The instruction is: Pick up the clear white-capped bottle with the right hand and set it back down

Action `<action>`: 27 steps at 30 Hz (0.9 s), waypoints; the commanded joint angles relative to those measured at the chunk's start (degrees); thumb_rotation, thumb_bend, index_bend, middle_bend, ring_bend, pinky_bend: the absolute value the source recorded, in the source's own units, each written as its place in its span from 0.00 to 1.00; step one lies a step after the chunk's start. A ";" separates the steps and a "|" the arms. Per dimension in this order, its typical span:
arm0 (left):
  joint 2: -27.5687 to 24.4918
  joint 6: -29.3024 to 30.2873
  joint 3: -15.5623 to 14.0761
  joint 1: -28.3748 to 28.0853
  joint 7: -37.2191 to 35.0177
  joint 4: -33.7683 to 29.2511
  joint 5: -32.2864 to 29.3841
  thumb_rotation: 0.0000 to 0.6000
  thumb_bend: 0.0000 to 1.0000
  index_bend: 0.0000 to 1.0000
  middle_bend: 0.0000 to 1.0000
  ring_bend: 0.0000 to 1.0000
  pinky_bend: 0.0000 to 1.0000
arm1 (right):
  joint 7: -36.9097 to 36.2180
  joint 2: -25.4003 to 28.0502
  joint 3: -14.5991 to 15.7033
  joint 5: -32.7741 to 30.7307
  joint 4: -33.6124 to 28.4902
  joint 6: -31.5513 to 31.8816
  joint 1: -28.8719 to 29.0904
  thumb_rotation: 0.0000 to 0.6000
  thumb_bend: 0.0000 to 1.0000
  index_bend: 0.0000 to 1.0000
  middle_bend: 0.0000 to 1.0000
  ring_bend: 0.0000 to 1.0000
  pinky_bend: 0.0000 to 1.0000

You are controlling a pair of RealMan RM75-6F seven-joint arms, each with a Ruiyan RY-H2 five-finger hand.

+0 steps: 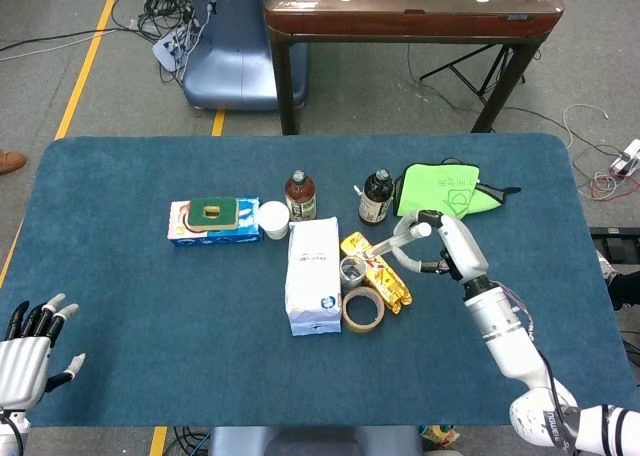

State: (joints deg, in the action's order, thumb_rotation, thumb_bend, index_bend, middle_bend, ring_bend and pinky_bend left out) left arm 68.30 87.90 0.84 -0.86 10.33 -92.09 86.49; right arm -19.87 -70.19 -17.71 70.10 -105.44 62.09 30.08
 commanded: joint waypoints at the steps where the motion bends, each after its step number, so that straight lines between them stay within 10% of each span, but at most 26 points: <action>1: -0.06 -0.03 -0.06 0.02 0.04 -0.07 -0.01 1.00 0.27 0.19 0.10 0.11 0.00 | 3.20 1.47 0.31 -0.43 -0.38 0.78 -0.60 1.00 0.54 0.63 0.50 0.38 0.28; 13: 0.16 -0.27 -0.37 0.02 -0.10 0.04 0.09 1.00 0.27 0.19 0.10 0.11 0.00 | 23.40 -1.59 4.15 -1.29 3.17 6.12 -1.11 1.00 0.54 0.65 0.51 0.40 0.33; 27: 0.01 -0.26 -0.50 0.01 0.38 -0.52 0.31 1.00 0.27 0.19 0.10 0.11 0.00 | -4.31 0.01 1.42 -2.74 4.51 -3.15 -2.75 1.00 0.55 0.66 0.53 0.43 0.41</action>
State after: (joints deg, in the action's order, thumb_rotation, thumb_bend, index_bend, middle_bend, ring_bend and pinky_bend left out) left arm 68.31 87.64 0.33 -0.86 10.72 -92.61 86.79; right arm -22.83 -71.25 -16.04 66.80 -102.93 61.13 27.82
